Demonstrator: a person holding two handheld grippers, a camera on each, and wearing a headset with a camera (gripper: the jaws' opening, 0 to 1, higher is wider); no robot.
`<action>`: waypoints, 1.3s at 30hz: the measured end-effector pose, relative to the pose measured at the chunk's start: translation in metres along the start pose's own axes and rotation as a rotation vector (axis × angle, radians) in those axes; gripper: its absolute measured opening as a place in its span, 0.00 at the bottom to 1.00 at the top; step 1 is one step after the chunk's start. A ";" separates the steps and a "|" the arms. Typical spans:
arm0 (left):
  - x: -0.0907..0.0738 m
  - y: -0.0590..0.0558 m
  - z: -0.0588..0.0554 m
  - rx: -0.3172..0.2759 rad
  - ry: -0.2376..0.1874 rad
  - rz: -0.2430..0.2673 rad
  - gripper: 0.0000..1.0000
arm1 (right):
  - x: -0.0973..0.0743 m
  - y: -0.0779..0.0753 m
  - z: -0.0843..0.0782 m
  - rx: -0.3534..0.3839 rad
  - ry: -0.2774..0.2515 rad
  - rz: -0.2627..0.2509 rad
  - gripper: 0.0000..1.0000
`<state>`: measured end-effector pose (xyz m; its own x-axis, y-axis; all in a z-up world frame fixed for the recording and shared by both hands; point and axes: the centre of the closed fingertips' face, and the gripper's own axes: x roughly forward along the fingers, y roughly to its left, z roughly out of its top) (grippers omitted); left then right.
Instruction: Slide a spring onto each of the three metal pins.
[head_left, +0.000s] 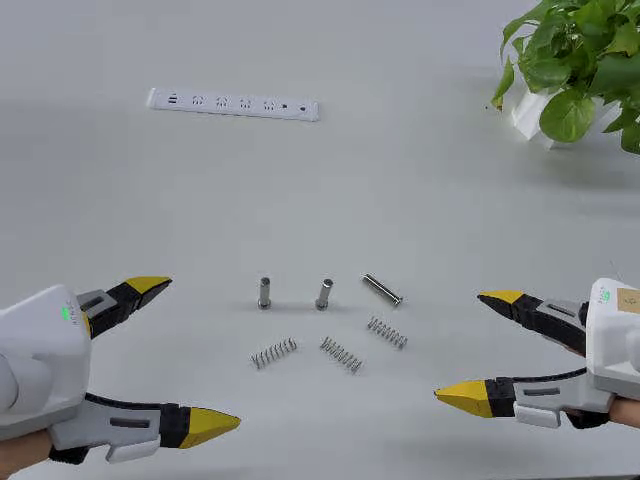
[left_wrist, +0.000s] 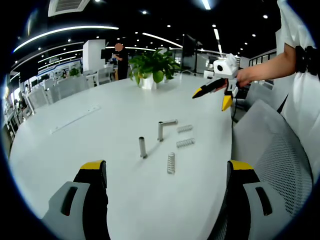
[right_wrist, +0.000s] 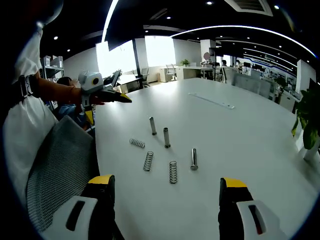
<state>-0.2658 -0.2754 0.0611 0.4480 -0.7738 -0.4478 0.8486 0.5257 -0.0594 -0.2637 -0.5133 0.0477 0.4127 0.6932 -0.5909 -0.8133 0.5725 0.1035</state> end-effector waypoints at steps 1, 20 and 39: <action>0.000 0.000 0.000 -0.002 -0.001 0.000 0.99 | 0.000 0.000 0.001 -0.001 0.000 0.001 0.86; 0.001 0.002 0.003 -0.009 -0.011 -0.001 0.99 | 0.012 -0.011 0.024 -0.032 0.020 0.019 0.81; 0.004 0.006 0.003 -0.017 -0.017 -0.006 0.99 | 0.045 -0.033 0.053 -0.075 0.071 0.035 0.65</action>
<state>-0.2581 -0.2768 0.0614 0.4480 -0.7824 -0.4326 0.8462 0.5272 -0.0771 -0.1966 -0.4778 0.0601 0.3551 0.6780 -0.6436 -0.8564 0.5120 0.0668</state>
